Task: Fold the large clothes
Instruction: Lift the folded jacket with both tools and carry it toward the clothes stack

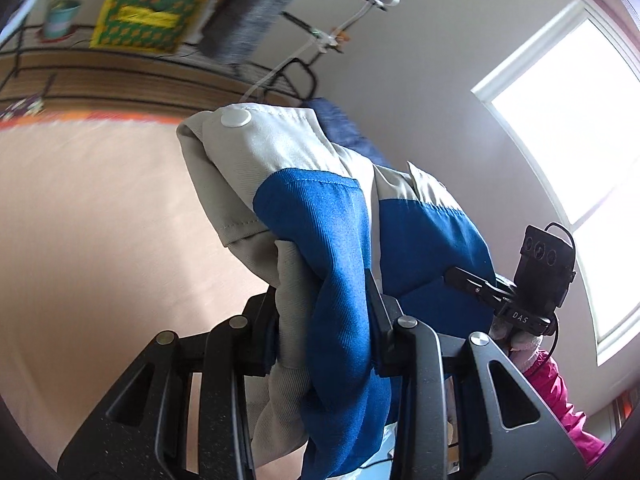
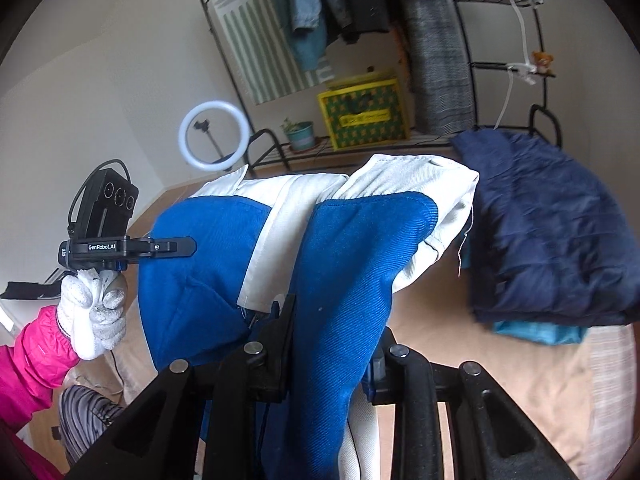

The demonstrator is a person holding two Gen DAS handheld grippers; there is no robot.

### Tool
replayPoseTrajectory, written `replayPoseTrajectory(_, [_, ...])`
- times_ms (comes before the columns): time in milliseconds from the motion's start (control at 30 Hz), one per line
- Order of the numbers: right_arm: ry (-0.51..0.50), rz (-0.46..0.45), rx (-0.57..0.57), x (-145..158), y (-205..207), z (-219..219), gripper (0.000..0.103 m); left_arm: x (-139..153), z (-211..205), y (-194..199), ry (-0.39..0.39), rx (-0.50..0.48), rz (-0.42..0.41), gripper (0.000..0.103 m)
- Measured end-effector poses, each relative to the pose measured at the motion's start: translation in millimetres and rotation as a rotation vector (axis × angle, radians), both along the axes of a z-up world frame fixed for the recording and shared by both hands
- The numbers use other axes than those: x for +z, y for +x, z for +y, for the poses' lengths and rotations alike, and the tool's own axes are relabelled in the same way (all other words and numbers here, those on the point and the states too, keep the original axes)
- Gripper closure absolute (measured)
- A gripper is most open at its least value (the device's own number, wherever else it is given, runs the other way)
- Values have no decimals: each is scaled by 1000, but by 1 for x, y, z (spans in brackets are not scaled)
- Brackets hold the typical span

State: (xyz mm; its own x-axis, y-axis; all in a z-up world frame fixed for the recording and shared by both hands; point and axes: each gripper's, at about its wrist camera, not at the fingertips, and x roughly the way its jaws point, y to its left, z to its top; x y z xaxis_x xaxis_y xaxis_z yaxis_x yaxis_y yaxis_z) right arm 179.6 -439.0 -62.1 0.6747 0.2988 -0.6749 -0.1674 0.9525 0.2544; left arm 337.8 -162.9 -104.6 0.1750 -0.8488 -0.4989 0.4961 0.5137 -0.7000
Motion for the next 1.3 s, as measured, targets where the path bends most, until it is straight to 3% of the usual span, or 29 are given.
replayPoseTrajectory(400, [-153, -86, -156, 80, 28, -121, 78, 47, -173, 63, -116, -99, -56, 69])
replayPoseTrajectory(600, [-209, -103, -191, 96, 73, -166, 78, 59, -237, 105, -147, -104, -102, 69])
replayPoseTrajectory(733, [-255, -120, -189, 97, 108, -187, 78, 50, -269, 137, -164, -84, -106, 69])
replayPoseTrajectory(900, [-227, -129, -208, 67, 148, -227, 78, 15, -301, 162, -146, -59, -77, 69])
replayPoseTrajectory(1033, [-172, -69, -257, 12, 169, -260, 78, -24, -319, 175, -78, -46, -69, 69])
replayPoseTrajectory(1200, [31, 38, -526, -55, 167, -337, 62, -68, -312, 198, -60, -18, -6, 68])
replayPoseTrajectory(1300, [-59, 53, -549, -72, 168, -331, 63, -75, -313, 197, -47, -10, 8, 67])
